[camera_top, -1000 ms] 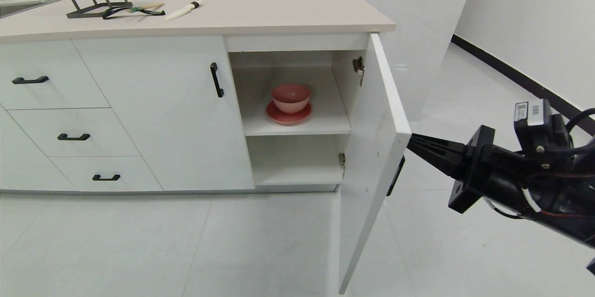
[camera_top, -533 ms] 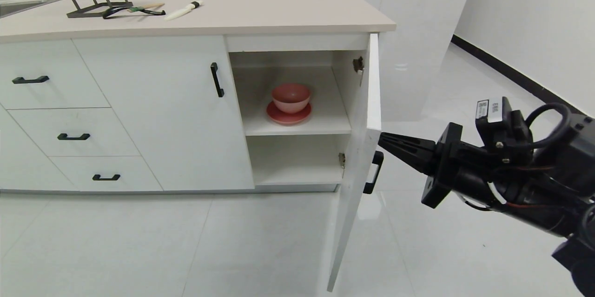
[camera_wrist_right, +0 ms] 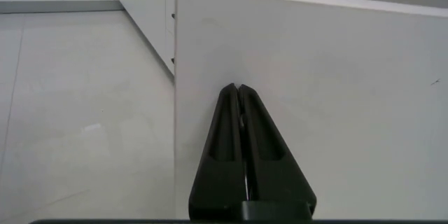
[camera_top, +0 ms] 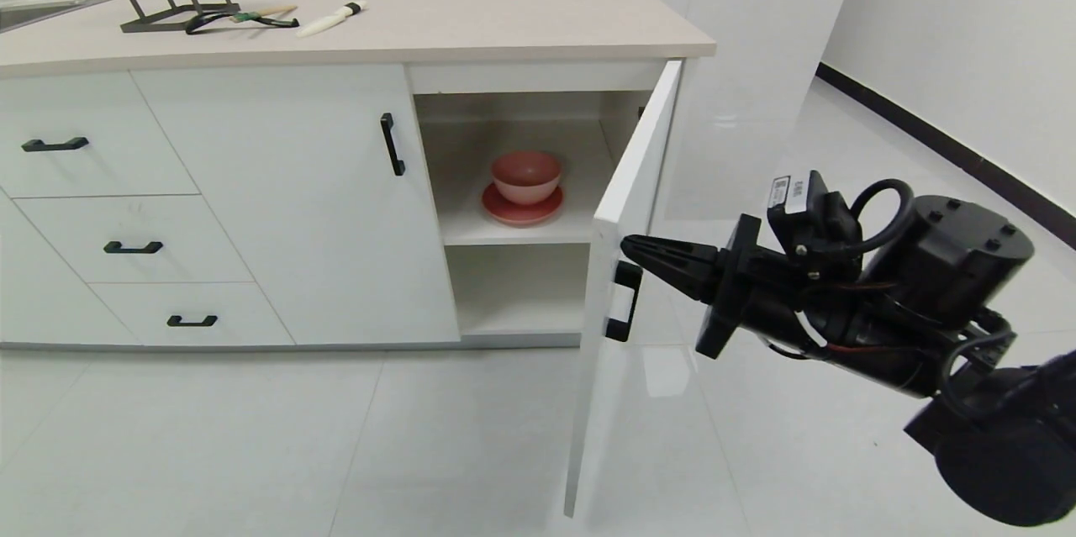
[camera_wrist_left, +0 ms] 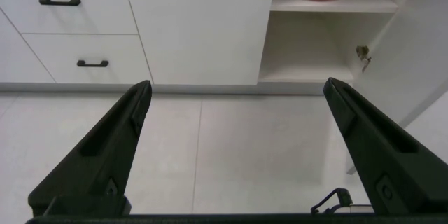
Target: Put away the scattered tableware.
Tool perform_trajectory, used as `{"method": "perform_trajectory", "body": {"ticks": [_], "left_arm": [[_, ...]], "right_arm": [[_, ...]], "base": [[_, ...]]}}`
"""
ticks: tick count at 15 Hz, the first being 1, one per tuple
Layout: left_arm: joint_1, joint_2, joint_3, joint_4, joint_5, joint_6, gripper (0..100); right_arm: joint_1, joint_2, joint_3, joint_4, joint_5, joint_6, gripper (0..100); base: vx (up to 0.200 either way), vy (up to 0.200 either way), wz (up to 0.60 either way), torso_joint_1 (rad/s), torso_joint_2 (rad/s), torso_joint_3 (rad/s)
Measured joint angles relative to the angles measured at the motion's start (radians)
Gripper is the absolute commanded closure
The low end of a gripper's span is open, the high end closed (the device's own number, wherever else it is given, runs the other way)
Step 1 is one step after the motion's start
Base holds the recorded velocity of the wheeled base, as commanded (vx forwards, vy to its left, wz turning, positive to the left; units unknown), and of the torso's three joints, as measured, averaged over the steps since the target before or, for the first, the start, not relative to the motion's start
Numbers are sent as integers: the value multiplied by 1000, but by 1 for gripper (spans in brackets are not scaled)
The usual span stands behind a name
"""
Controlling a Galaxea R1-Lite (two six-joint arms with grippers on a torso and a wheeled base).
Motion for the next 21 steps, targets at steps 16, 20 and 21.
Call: {"method": "perform_trajectory", "body": {"ticks": [16, 20, 21], "left_arm": [[0, 0, 0, 0, 0, -6, 0], [0, 0, 0, 0, 0, -7, 0], [0, 0, 0, 0, 0, -7, 0]], "right_arm": [[103, 372, -517, -23, 27, 9, 100], [30, 263, -341, -26, 28, 3, 100], [-4, 205, -264, -28, 28, 3, 100]], "base": [[0, 0, 0, 0, 0, 0], [0, 0, 0, 0, 0, 0], [0, 0, 0, 0, 0, 0]]}}
